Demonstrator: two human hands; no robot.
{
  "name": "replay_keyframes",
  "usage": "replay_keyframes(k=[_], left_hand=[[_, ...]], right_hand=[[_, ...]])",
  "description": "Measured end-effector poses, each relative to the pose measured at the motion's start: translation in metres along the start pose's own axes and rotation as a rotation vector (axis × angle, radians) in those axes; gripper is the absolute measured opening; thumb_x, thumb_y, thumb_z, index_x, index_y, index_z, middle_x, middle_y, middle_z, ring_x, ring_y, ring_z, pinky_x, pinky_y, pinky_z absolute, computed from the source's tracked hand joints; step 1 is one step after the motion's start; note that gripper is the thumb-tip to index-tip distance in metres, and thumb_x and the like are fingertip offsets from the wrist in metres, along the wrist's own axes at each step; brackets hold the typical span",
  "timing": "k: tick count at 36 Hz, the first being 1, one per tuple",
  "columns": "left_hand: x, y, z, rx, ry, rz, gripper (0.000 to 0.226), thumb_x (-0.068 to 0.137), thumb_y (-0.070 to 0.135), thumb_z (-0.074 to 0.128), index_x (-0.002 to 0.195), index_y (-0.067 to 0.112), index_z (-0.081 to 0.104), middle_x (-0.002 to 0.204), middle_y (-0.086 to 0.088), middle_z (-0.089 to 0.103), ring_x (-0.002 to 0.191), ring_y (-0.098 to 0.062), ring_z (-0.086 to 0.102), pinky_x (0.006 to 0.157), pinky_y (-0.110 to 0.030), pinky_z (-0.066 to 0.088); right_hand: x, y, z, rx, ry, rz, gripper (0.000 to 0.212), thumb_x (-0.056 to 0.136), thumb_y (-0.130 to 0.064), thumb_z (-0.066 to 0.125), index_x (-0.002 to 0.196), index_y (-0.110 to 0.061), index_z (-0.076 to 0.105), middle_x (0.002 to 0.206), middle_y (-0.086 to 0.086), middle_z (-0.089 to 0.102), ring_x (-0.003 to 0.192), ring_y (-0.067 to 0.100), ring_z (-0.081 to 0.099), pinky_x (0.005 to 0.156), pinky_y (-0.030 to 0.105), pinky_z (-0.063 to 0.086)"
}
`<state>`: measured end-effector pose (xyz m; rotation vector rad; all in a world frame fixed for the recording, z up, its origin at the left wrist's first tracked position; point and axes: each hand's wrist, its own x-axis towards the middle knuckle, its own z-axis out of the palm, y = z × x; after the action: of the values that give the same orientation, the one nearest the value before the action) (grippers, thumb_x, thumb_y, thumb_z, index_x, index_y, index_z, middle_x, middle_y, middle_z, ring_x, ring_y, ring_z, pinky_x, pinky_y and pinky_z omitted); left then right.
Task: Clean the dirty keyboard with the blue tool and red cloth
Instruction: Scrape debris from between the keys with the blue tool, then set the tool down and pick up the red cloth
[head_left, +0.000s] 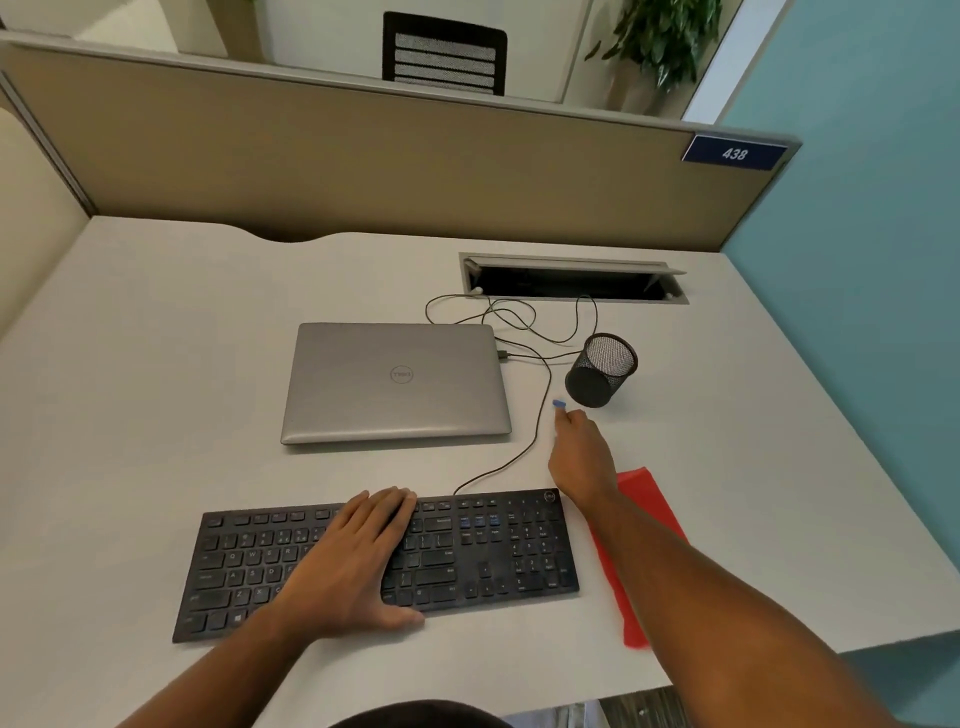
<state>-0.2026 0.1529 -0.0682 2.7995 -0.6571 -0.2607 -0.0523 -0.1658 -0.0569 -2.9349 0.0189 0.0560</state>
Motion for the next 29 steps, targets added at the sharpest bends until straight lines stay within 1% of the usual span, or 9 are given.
replay_keyframes(k=[3,8,12,15,19,21,23,26,29], left_hand=[[0.001,0.001,-0.002,-0.003,-0.002,0.004,0.137,0.066,0.105,0.040,0.164,0.012,0.021,0.167,-0.007,0.030,0.152,-0.020,0.019,0.124,-0.037,0.003],[0.001,0.001,-0.003,-0.001,-0.016,0.001,0.136,0.067,0.105,0.040,0.164,0.011,0.023,0.166,-0.007,0.032,0.152,-0.022,0.023,0.124,-0.037,0.004],[0.001,0.000,-0.001,0.016,-0.013,0.002,0.137,0.067,0.105,0.040,0.164,0.011,0.021,0.167,-0.008,0.030,0.153,-0.022,0.023,0.123,-0.041,0.010],[0.001,0.000,-0.001,0.011,-0.013,0.002,0.137,0.067,0.105,0.041,0.164,0.011,0.020,0.166,-0.007,0.031,0.152,-0.021,0.022,0.124,-0.040,0.007],[0.002,0.001,-0.003,0.008,-0.002,0.010,0.137,0.067,0.105,0.041,0.164,0.010,0.023,0.165,-0.007,0.033,0.151,-0.021,0.022,0.125,-0.037,0.002],[0.001,0.001,-0.002,0.004,-0.006,0.012,0.137,0.067,0.105,0.041,0.164,0.010,0.023,0.165,-0.007,0.033,0.152,-0.020,0.022,0.125,-0.038,0.001],[0.001,0.001,-0.002,-0.002,-0.015,0.012,0.137,0.066,0.105,0.042,0.164,0.010,0.022,0.166,-0.007,0.032,0.152,-0.020,0.022,0.125,-0.037,0.001],[0.001,0.001,-0.003,-0.002,-0.021,0.011,0.137,0.066,0.105,0.042,0.164,0.011,0.023,0.165,-0.008,0.034,0.151,-0.021,0.023,0.125,-0.036,-0.001],[0.001,0.001,-0.003,-0.004,-0.021,0.017,0.136,0.066,0.104,0.042,0.163,0.011,0.024,0.164,-0.008,0.035,0.150,-0.022,0.025,0.126,-0.034,-0.003]], right_hand=[[0.000,-0.001,-0.001,-0.039,-0.020,-0.002,0.066,0.098,-0.008,0.049,0.158,-0.009,0.022,0.137,0.010,0.050,0.117,0.021,0.053,0.098,0.031,0.048],[0.004,-0.001,-0.002,-0.079,-0.099,0.001,0.073,0.096,-0.014,0.056,0.158,-0.010,0.017,0.146,0.010,0.044,0.126,0.023,0.048,0.104,0.035,0.046],[0.003,0.000,-0.017,0.021,-0.186,0.002,0.080,0.091,-0.010,0.059,0.159,-0.014,0.017,0.159,0.007,0.032,0.142,0.026,0.036,0.113,0.039,0.037],[-0.004,0.004,-0.036,0.144,-0.117,0.075,0.076,0.090,-0.009,0.065,0.156,-0.015,0.027,0.159,0.005,0.034,0.143,0.027,0.037,0.113,0.039,0.038],[-0.042,0.034,-0.057,0.321,0.065,0.227,0.056,0.095,-0.008,0.055,0.150,-0.015,0.044,0.155,0.003,0.042,0.142,0.021,0.037,0.117,0.037,0.032],[-0.068,0.055,-0.059,0.314,0.128,0.250,0.047,0.097,-0.015,0.055,0.144,-0.017,0.051,0.149,0.003,0.049,0.137,0.022,0.044,0.113,0.038,0.036],[-0.094,0.069,-0.057,0.282,0.117,0.278,0.044,0.099,-0.031,0.058,0.141,-0.021,0.052,0.145,0.003,0.053,0.131,0.023,0.050,0.108,0.042,0.042],[-0.128,0.077,-0.046,0.199,0.018,0.281,0.065,0.093,-0.061,0.054,0.147,-0.027,0.045,0.149,0.001,0.047,0.130,0.024,0.051,0.106,0.048,0.048],[-0.151,0.074,-0.028,0.078,-0.112,0.287,0.089,0.084,-0.081,0.045,0.156,-0.032,0.027,0.163,0.002,0.025,0.145,0.027,0.033,0.115,0.050,0.035]])
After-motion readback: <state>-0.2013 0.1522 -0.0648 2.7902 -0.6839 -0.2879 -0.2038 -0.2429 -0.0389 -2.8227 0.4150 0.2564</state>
